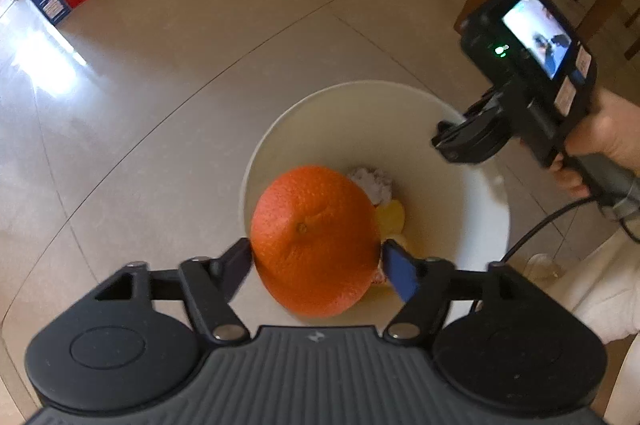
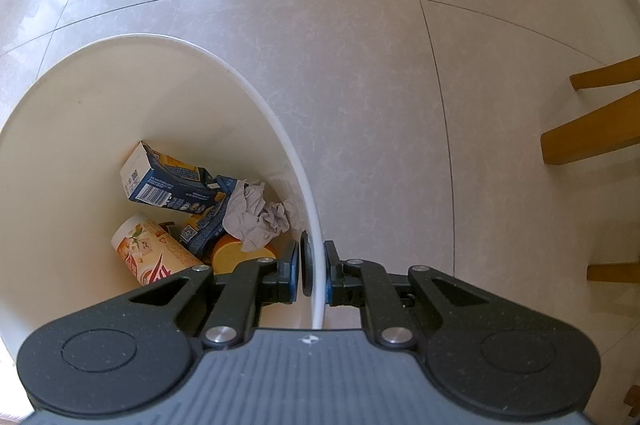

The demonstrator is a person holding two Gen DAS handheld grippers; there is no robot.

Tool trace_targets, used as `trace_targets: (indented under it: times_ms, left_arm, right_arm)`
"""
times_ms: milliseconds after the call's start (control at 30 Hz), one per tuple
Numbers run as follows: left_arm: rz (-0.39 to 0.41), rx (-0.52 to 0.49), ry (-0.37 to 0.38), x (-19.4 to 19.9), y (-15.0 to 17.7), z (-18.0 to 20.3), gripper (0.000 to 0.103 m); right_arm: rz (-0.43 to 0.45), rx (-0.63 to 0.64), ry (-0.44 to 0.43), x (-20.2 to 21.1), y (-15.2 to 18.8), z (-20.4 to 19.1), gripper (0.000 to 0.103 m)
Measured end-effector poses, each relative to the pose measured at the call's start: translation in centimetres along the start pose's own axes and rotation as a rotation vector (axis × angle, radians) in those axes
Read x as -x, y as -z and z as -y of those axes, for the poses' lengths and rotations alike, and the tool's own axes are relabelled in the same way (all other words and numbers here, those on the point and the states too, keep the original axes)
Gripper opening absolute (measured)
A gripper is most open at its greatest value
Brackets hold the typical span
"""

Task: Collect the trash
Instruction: 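Carry the orange over the bucket and open the left gripper, then lower the left gripper and grasp the crumpled white tissue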

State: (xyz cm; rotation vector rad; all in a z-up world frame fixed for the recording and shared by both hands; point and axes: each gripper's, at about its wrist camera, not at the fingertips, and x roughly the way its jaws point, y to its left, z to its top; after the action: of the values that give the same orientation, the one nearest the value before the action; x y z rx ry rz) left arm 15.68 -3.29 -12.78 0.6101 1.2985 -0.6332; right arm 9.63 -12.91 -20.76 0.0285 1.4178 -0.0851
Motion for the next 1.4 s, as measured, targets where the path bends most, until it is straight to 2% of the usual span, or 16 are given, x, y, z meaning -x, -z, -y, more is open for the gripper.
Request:
trace_targets:
  times_ms: [200,367,567,767,867,933,1133,1267,1400]
  left_arm:
    - [0.016,-0.021,0.007,-0.5,-0.2,0.9,0.08]
    - [0.03,0.007,-0.024,0.1,1.0,-0.3,0.08]
    - [0.05,0.068,-0.059,0.6,4.4,-2.3,0.081]
    - [0.086,0.094,-0.099,-0.4,9.0,-4.0,0.081]
    - [0.099,0.103,-0.113,-2.3,11.5,-4.2,0.081]
    - [0.092,0.118,-0.092,-4.4,13.2,-4.1,0.08]
    - [0.015,0.215,-0.04,-10.8,17.4,-3.8,0.079]
    - [-0.043,0.224,-0.027,-14.4,19.0,-3.4,0.077]
    - [-0.06,0.214,-0.034,-16.7,19.9,-3.1,0.077]
  right_arm:
    - [0.0,0.002,0.0,0.0,0.0,0.0,0.014]
    - [0.001,0.005,0.001,0.0,0.0,0.0,0.014]
    - [0.004,0.008,0.004,0.1,0.1,-0.1,0.014]
    - [0.008,0.012,0.008,0.1,0.1,-0.2,0.014]
    - [0.013,0.015,0.013,0.1,0.2,-0.3,0.014]
    - [0.014,0.018,0.018,0.1,0.2,-0.4,0.014]
    - [0.017,0.011,0.023,0.1,0.3,-0.5,0.014]
    - [0.017,0.007,0.021,0.0,0.2,-0.4,0.014]
    - [0.02,0.01,0.026,0.1,0.3,-0.5,0.014]
